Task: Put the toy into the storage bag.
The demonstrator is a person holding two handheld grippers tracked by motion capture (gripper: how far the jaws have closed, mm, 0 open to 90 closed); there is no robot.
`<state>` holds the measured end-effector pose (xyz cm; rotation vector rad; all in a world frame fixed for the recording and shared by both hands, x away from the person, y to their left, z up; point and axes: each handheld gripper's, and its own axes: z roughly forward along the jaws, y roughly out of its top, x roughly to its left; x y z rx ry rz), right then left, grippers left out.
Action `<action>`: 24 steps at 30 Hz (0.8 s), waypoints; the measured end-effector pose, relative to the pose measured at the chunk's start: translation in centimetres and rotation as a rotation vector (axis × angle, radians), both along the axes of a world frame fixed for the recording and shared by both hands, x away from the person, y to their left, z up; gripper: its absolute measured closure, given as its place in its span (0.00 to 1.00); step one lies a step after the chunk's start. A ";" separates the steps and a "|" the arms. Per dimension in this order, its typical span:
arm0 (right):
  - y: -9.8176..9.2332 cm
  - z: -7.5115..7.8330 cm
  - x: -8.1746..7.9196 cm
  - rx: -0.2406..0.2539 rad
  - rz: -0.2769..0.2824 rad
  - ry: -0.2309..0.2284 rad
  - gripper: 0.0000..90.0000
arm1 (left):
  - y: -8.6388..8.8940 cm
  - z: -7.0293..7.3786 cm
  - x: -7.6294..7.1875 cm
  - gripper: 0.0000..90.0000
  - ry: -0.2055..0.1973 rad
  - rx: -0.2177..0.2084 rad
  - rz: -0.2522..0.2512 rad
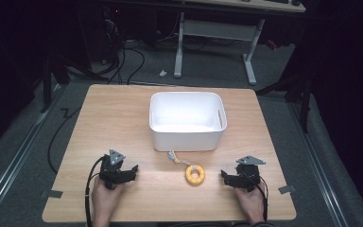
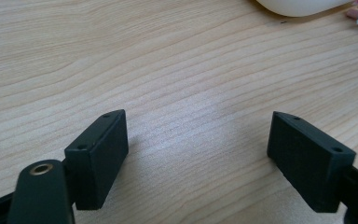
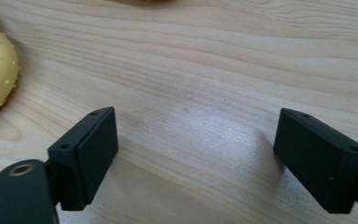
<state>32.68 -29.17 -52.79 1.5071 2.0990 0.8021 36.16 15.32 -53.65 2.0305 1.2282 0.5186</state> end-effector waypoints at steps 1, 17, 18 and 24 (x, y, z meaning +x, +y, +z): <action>0.0 0.0 0.0 0.000 0.000 0.000 0.16 | 0.0 0.0 0.0 0.23 0.000 0.000 0.000; 0.4 1.8 -0.7 0.096 0.055 -0.010 0.33 | 0.0 0.0 0.0 0.23 0.000 0.000 -0.001; 0.7 2.2 -0.8 0.107 0.082 -0.017 0.36 | 0.0 0.0 0.0 0.23 0.000 0.000 -0.002; 1.6 3.2 -0.8 0.130 0.143 -0.035 0.39 | 0.0 0.0 0.0 0.23 0.000 0.000 -0.002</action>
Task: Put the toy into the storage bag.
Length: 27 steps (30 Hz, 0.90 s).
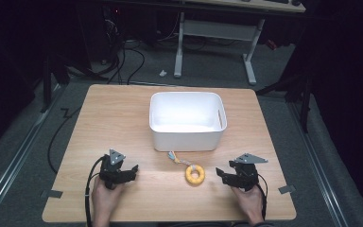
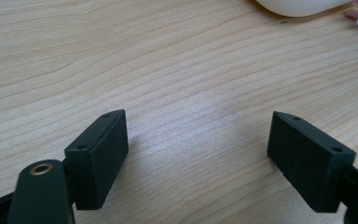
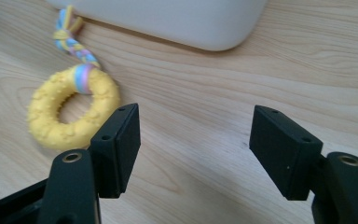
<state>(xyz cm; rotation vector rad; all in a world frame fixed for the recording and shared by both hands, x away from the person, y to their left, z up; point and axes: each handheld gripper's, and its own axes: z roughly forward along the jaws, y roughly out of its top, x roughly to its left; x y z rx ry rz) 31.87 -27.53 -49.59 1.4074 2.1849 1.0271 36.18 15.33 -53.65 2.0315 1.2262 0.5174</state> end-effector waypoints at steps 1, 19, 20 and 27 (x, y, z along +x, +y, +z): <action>0.0 0.0 0.0 0.000 0.000 0.000 0.39 | 0.0 0.0 0.0 0.23 0.000 0.000 0.000; 3.9 2.0 1.3 0.003 0.149 0.043 0.51 | 0.0 0.0 0.0 0.23 0.000 0.001 -0.001; 4.3 1.8 1.5 -0.008 0.161 0.051 0.52 | 0.0 0.0 0.0 0.23 0.000 0.001 -0.001; 5.4 1.4 2.1 -0.038 0.187 0.077 0.54 | 0.0 0.0 0.0 0.23 -0.001 0.001 -0.001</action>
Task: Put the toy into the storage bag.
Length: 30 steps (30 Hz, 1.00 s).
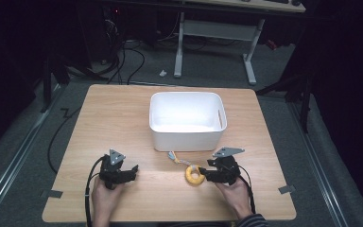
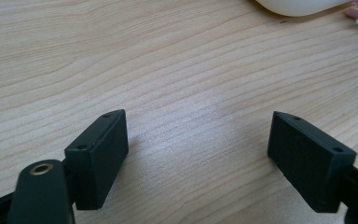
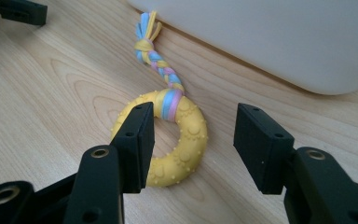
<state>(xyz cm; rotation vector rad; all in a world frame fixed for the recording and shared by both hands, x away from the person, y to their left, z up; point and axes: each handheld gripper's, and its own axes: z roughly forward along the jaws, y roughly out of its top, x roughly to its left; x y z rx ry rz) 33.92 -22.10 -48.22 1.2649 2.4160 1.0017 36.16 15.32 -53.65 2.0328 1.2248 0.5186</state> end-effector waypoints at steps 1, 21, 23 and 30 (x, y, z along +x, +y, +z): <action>0.3 -0.2 0.3 -0.009 -0.001 0.004 0.55 | 0.0 0.0 0.0 0.23 0.000 0.000 0.000; 1.9 -1.5 1.7 -0.085 0.021 0.118 0.65 | 0.0 0.0 0.0 0.23 0.000 -0.001 0.000; 1.9 -1.6 1.8 -0.084 0.013 0.131 0.66 | 0.0 0.0 0.0 0.23 0.000 -0.001 0.000; 2.1 -2.0 2.1 -0.103 0.013 0.151 0.69 | 0.0 0.0 0.0 0.23 0.000 -0.001 0.000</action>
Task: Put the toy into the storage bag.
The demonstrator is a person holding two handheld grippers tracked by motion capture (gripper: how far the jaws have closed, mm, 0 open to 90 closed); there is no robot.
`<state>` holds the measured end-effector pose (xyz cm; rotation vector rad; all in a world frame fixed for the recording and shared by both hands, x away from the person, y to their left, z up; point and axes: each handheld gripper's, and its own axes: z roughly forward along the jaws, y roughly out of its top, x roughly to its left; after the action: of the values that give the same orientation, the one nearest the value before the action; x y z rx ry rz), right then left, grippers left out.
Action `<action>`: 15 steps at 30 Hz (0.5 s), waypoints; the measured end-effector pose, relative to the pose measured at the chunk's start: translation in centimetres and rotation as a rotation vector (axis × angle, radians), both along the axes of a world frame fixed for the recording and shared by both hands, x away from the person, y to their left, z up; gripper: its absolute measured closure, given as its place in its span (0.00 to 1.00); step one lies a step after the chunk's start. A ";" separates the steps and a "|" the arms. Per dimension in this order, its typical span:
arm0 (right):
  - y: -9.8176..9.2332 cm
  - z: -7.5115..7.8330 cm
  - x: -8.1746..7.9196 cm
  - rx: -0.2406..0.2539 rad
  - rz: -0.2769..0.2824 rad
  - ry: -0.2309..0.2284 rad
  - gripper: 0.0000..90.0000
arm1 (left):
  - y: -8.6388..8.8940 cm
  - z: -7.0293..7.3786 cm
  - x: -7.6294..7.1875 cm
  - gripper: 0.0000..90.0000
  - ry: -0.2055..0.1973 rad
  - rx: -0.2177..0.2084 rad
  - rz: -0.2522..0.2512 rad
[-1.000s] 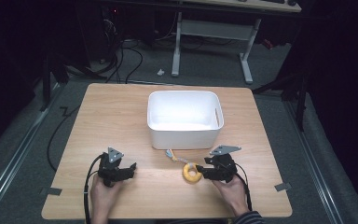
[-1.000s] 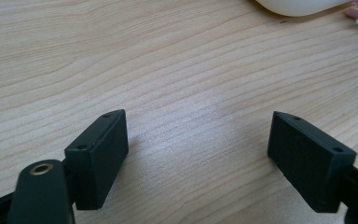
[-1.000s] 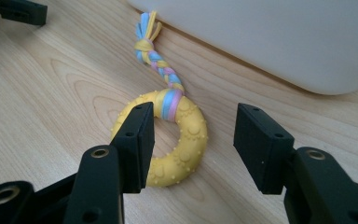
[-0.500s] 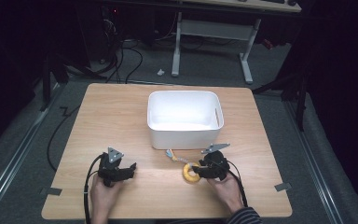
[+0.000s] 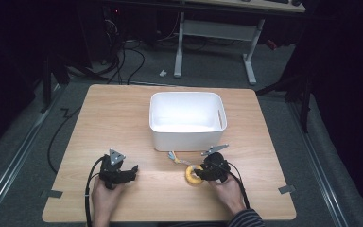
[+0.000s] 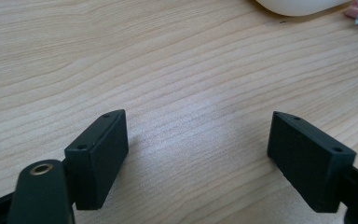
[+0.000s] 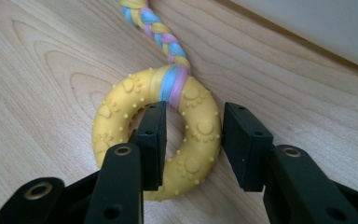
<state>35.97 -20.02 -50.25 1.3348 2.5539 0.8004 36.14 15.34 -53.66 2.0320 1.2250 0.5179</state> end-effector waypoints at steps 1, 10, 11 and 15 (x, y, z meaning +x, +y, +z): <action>0.0 0.0 0.0 0.000 0.000 0.000 0.69 | 0.0 0.0 0.0 0.23 0.000 0.000 0.000; -0.1 -0.1 0.1 -0.014 0.001 0.008 0.75 | 0.0 0.0 0.0 0.23 0.000 0.000 0.000; -0.1 -0.1 0.1 -0.011 -0.001 0.012 0.75 | 0.0 0.0 0.0 0.23 0.000 0.000 0.000; -0.2 -0.1 0.2 -0.005 0.006 0.011 0.75 | 0.0 0.0 0.0 0.23 0.000 0.000 0.000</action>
<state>36.13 -20.21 -50.33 1.3349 2.5680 0.7894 36.14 15.34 -53.66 2.0320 1.2247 0.5180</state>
